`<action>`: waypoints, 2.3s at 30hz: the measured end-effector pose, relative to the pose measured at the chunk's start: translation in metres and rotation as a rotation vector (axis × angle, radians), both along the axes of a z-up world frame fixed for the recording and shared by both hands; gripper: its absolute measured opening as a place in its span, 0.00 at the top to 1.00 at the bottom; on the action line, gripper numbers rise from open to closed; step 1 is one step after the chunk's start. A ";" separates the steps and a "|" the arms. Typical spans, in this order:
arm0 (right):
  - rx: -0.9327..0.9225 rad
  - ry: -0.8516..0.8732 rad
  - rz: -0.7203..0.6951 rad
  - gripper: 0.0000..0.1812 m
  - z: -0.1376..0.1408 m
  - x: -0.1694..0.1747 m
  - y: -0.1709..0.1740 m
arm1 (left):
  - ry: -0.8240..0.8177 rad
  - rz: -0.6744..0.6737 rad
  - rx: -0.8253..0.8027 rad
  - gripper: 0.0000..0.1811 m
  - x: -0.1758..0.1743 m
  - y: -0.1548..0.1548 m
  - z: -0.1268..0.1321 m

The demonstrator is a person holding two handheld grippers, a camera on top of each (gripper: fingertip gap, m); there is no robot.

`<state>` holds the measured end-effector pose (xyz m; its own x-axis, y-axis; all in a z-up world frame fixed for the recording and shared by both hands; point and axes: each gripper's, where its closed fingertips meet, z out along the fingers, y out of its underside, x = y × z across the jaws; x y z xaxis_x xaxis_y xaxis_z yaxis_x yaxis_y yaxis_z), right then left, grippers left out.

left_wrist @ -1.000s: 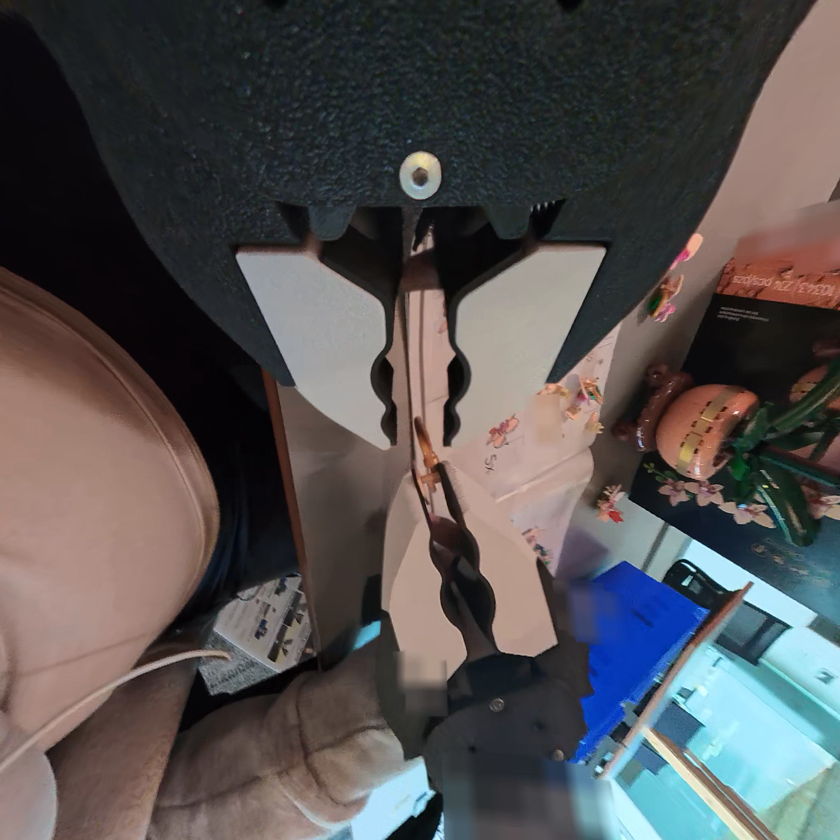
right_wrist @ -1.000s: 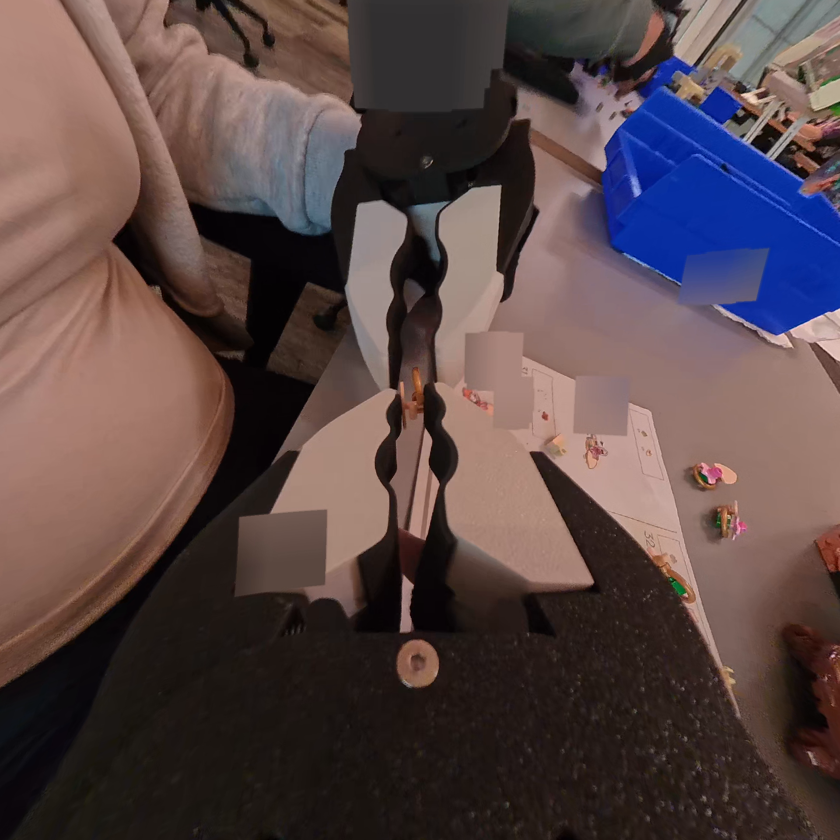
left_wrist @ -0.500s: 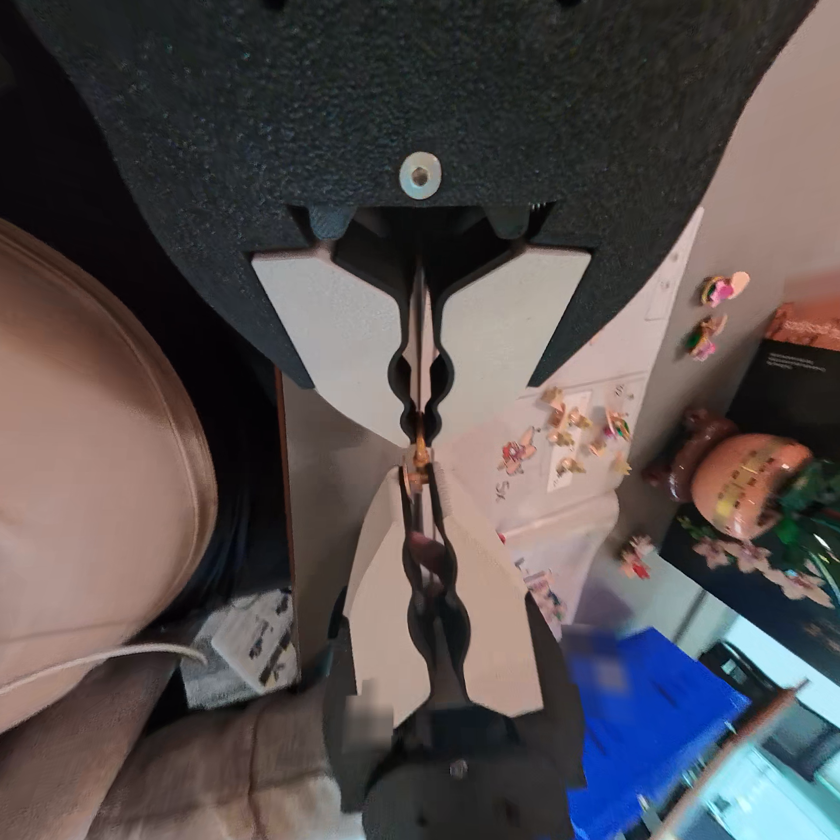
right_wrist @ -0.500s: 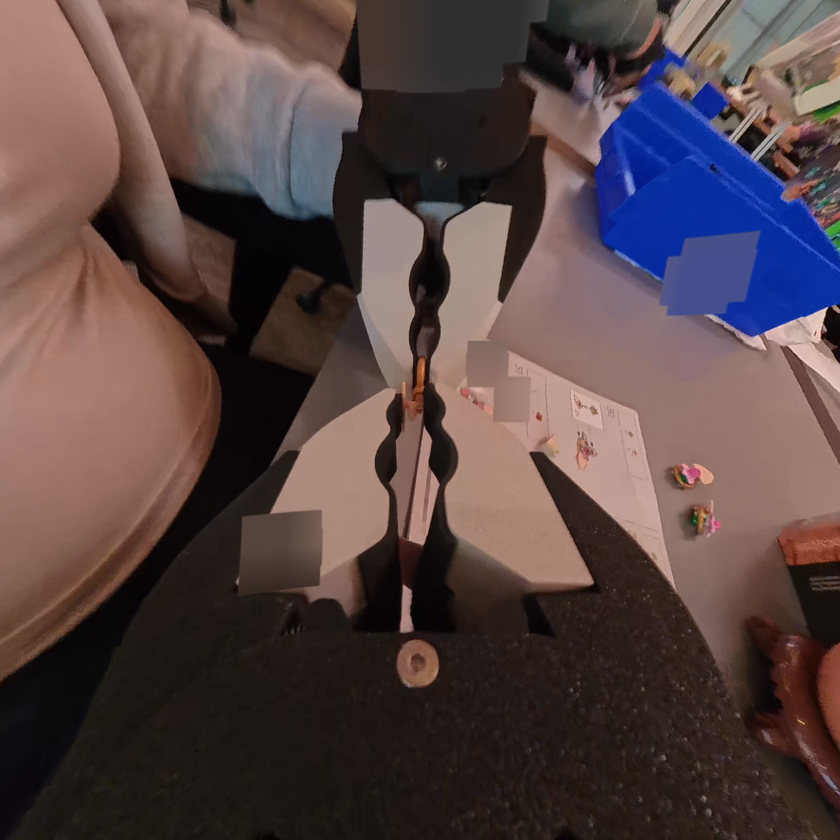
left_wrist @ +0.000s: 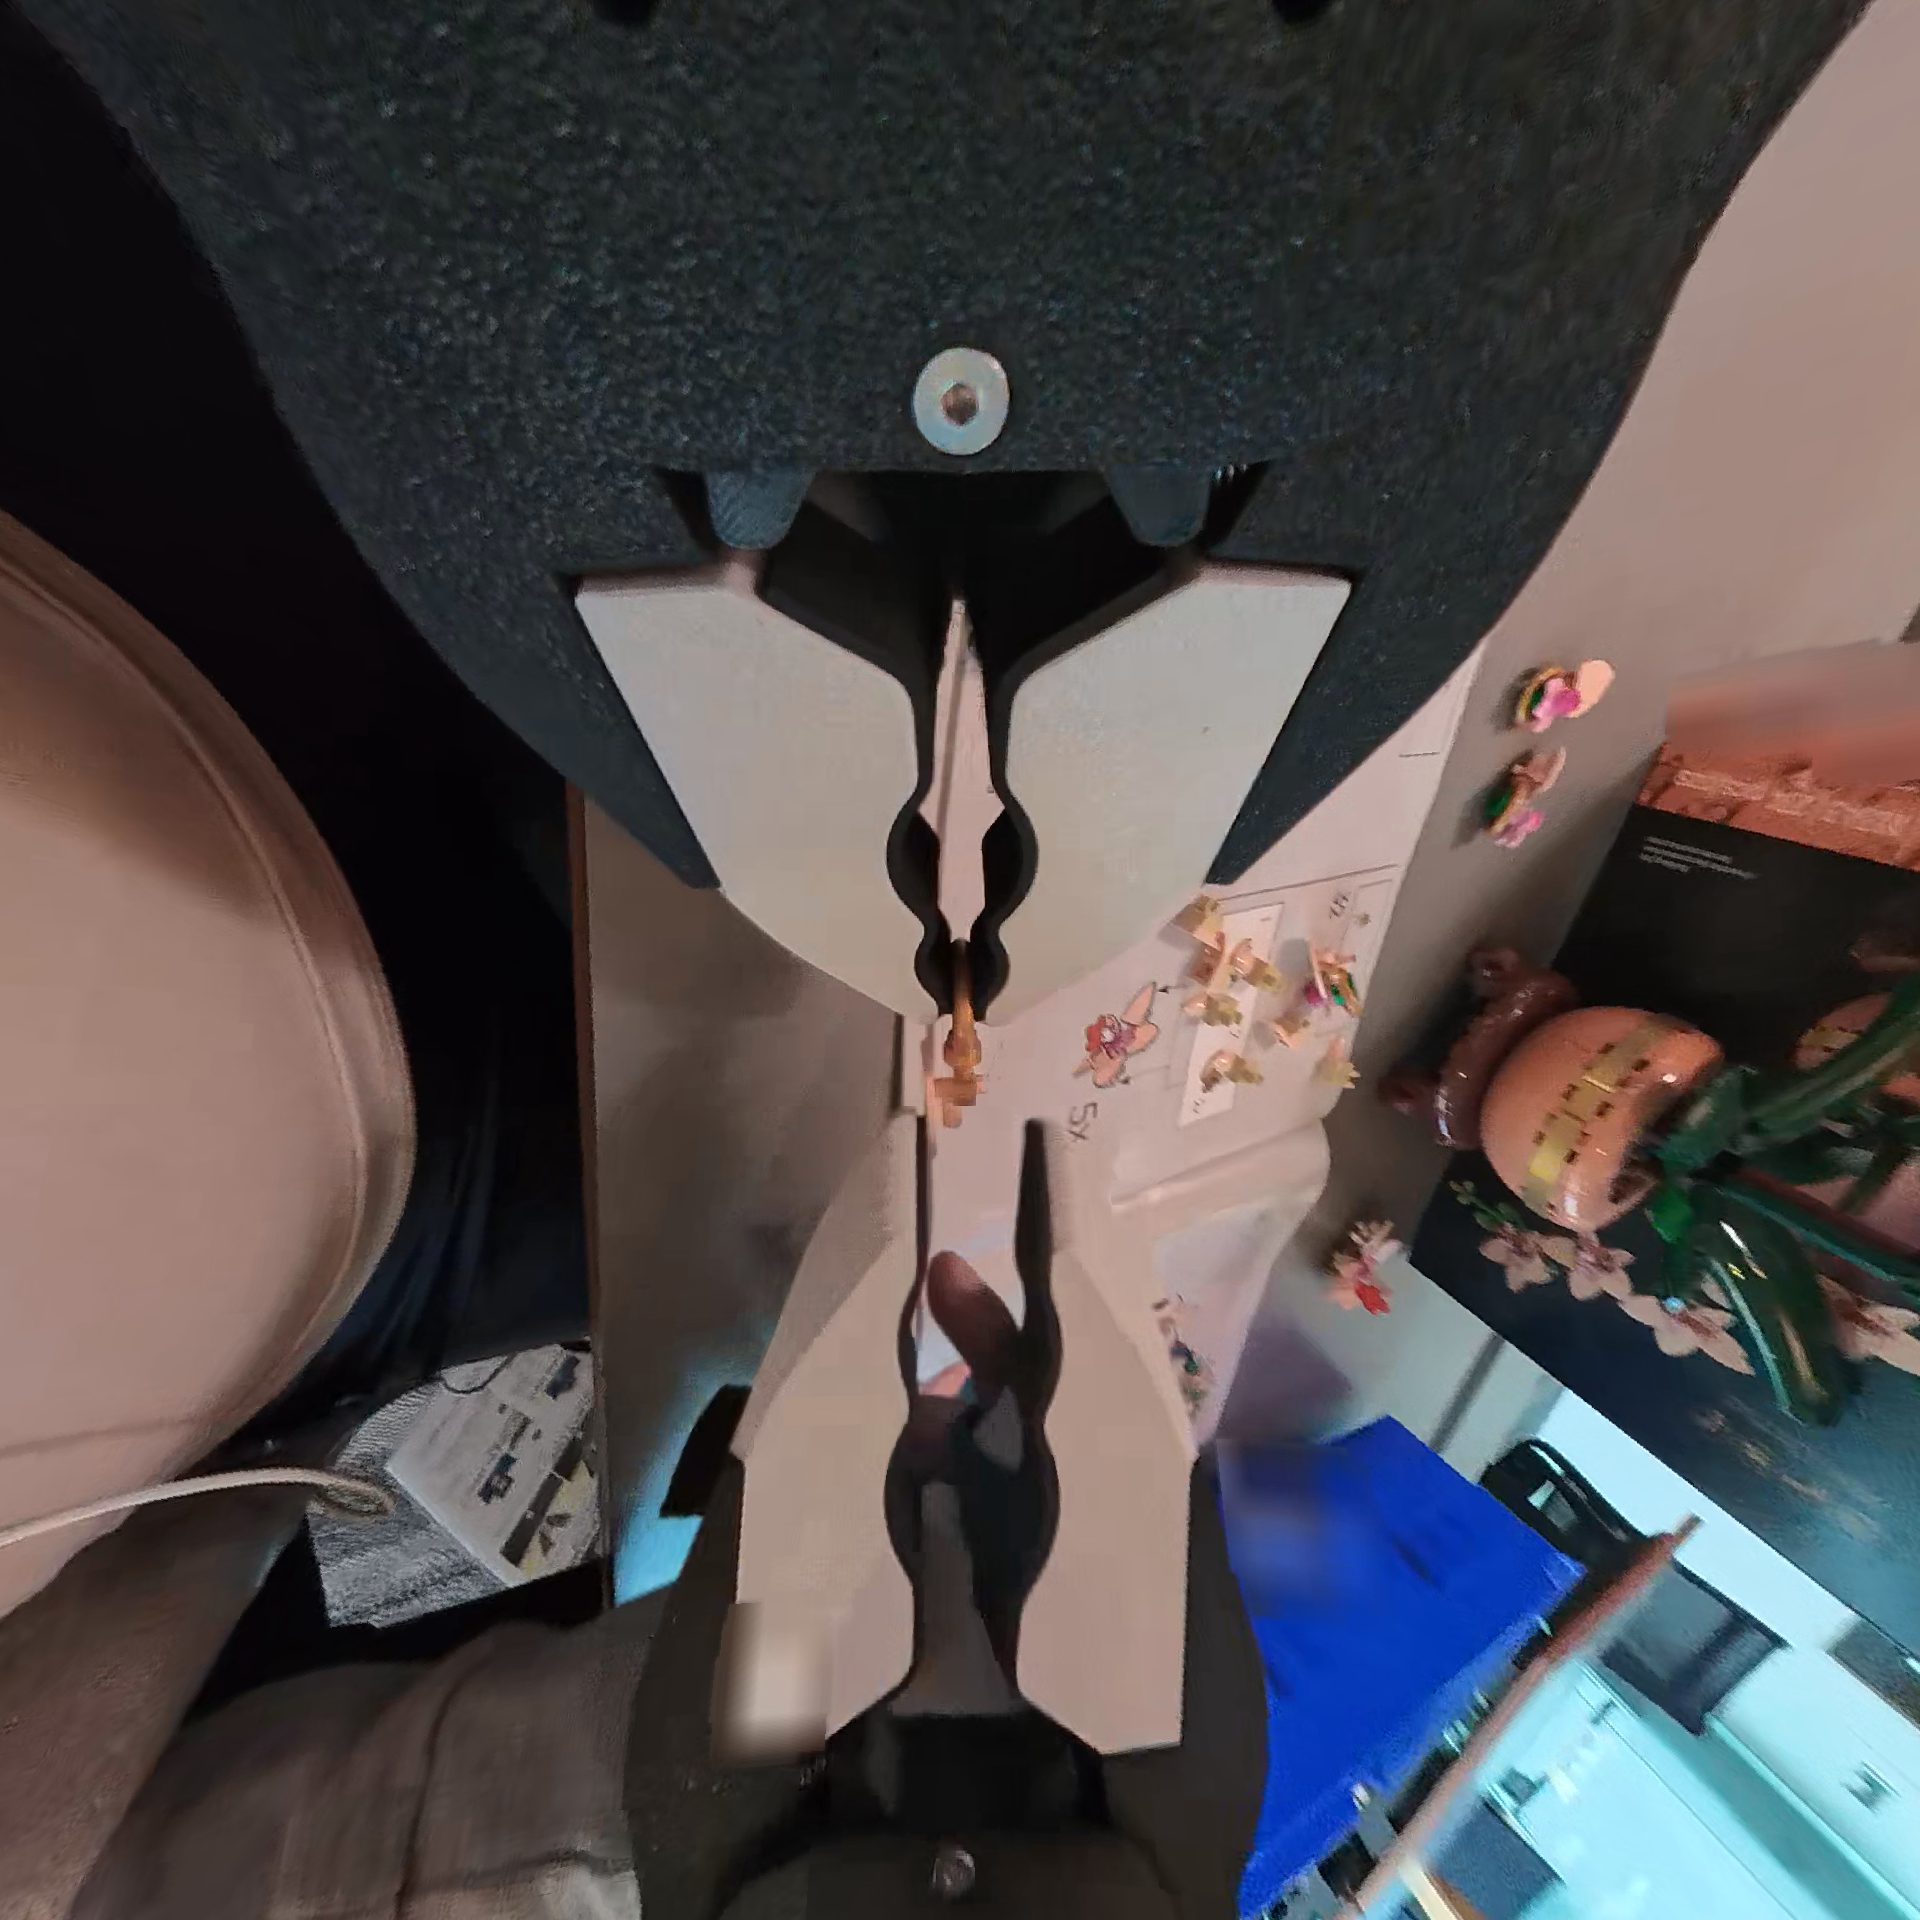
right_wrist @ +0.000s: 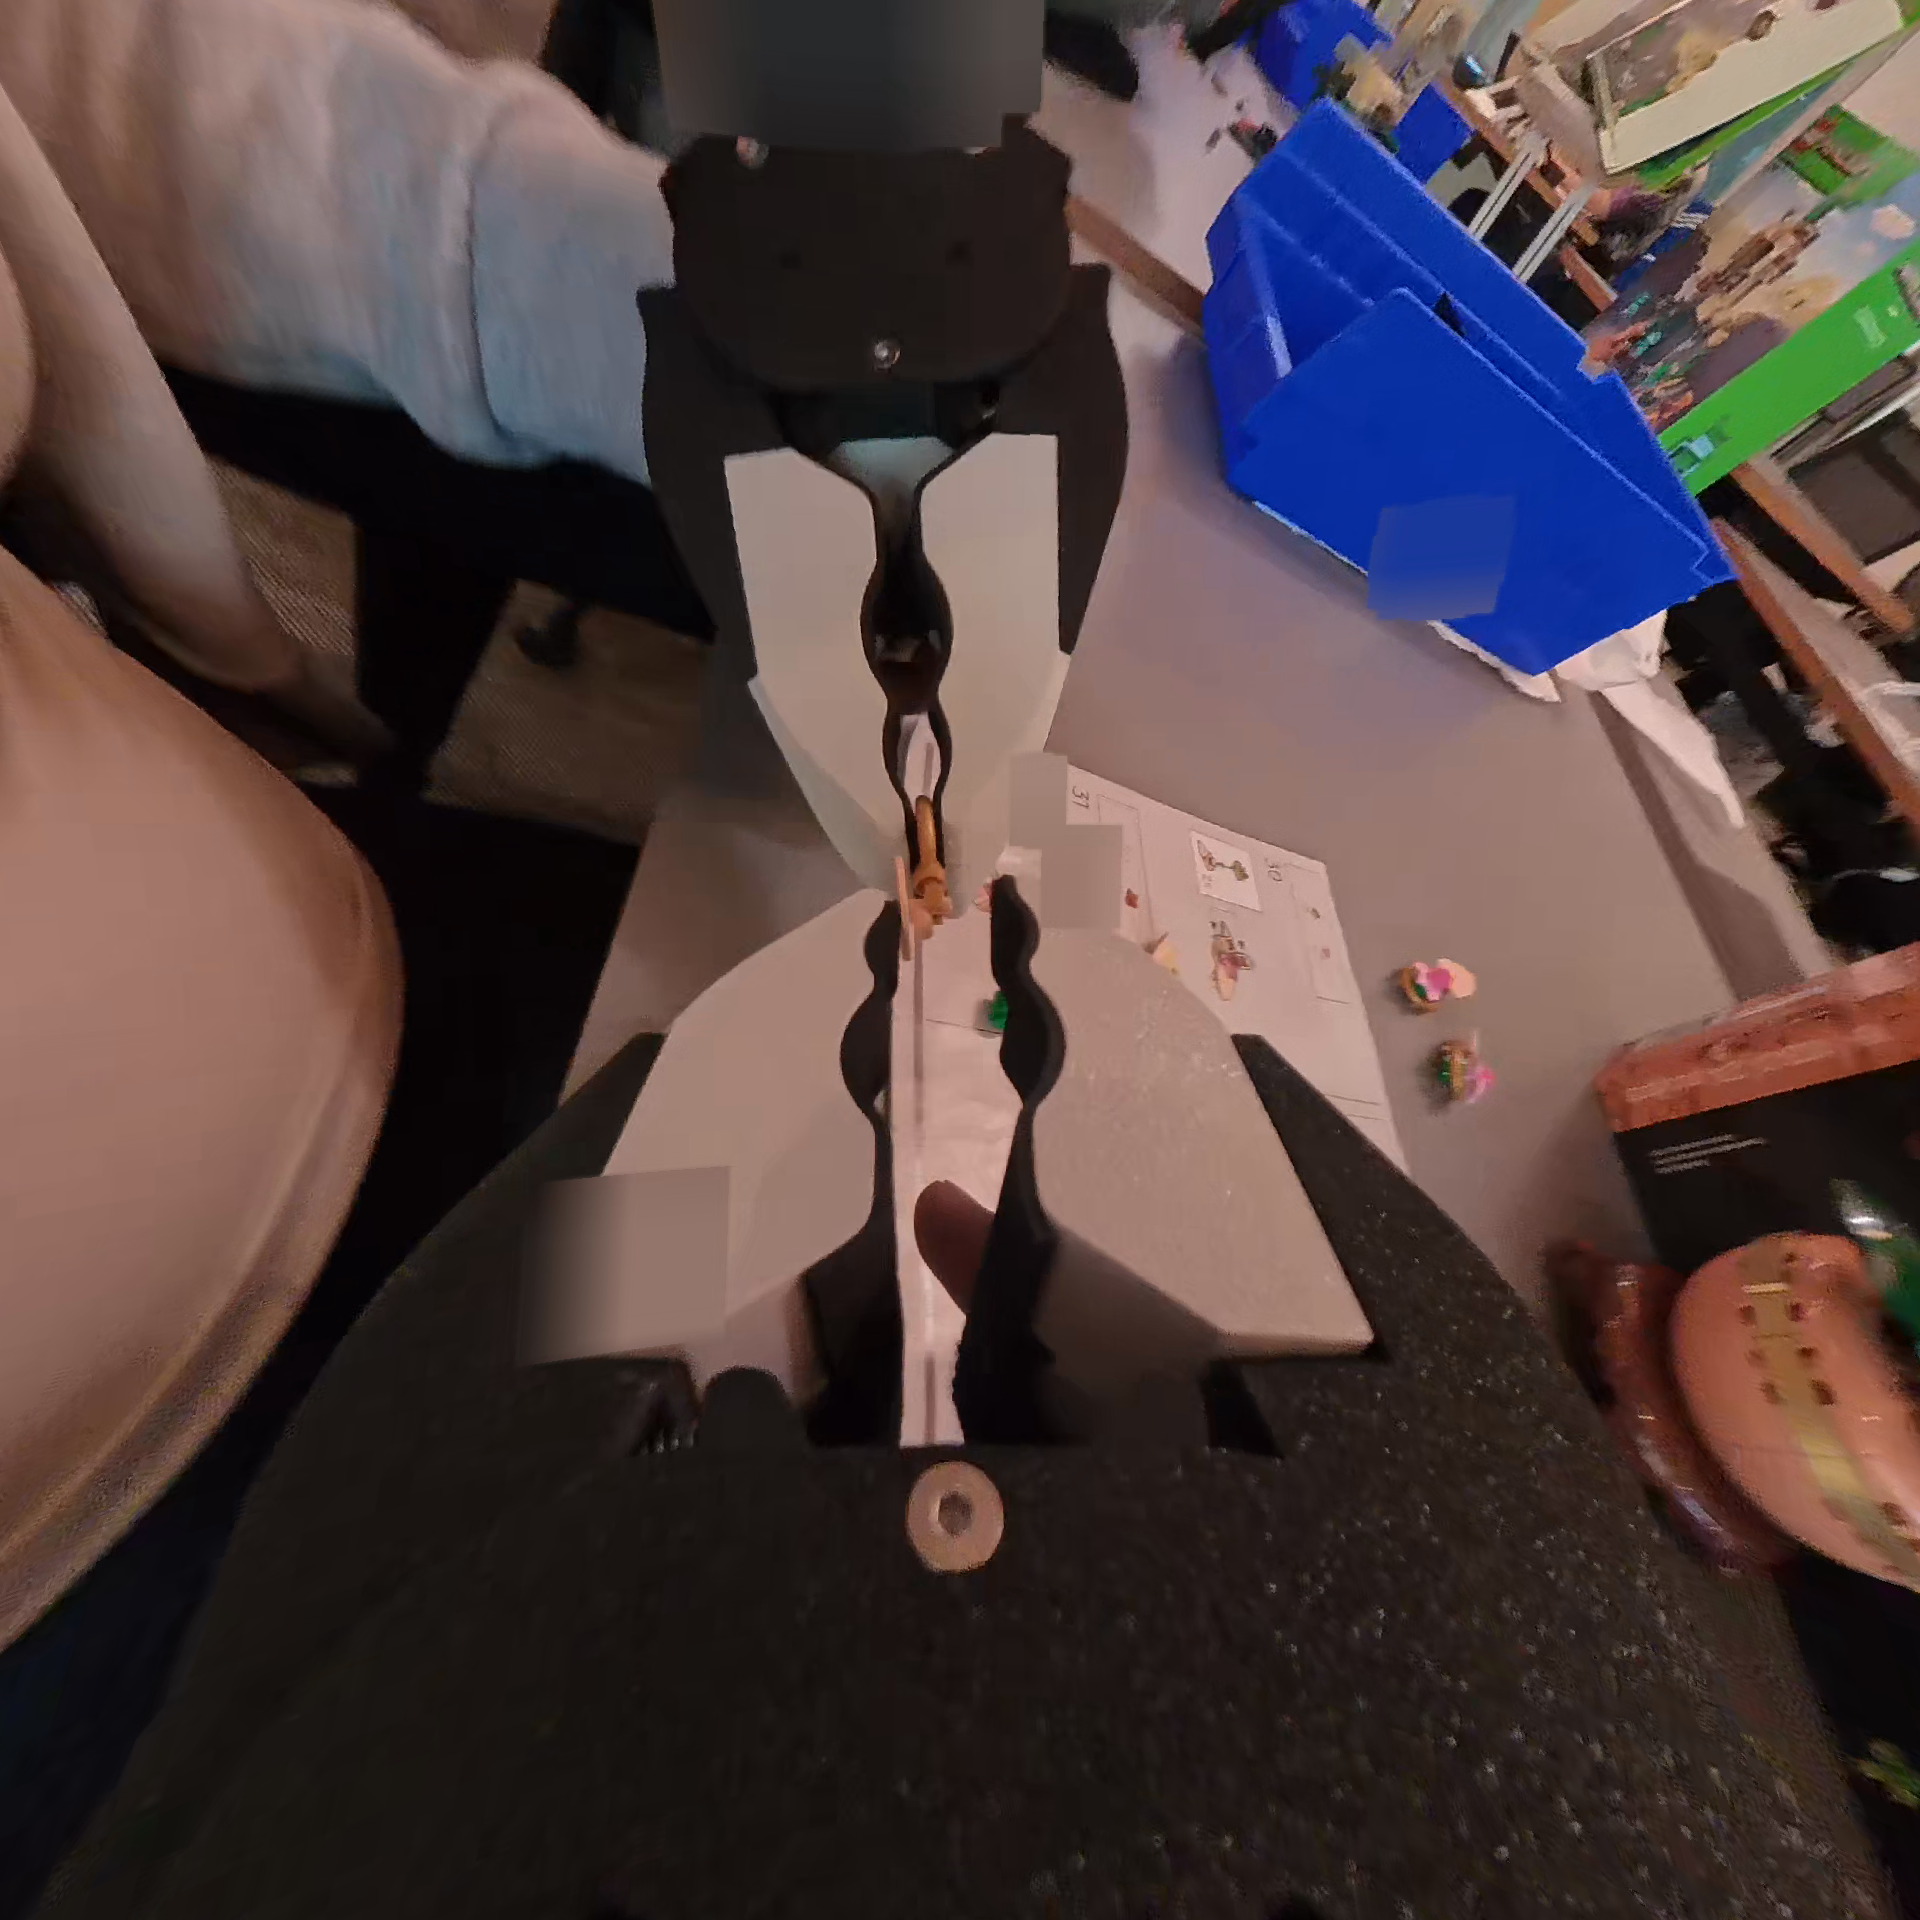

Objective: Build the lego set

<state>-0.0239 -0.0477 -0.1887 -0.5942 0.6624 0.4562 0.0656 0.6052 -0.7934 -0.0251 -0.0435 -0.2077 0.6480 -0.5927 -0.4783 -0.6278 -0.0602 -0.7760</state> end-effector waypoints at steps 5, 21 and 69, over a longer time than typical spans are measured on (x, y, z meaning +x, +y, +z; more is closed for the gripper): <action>-0.096 0.028 0.011 0.92 0.002 0.002 0.001 | 0.006 -0.010 0.076 0.99 0.003 0.002 0.008; -0.075 0.018 -0.023 0.97 -0.010 0.002 0.001 | 0.052 -0.028 0.063 0.99 0.005 0.000 0.000; -0.313 -0.013 -0.497 0.97 0.000 -0.021 0.023 | 0.377 0.280 0.324 0.99 -0.027 0.023 0.018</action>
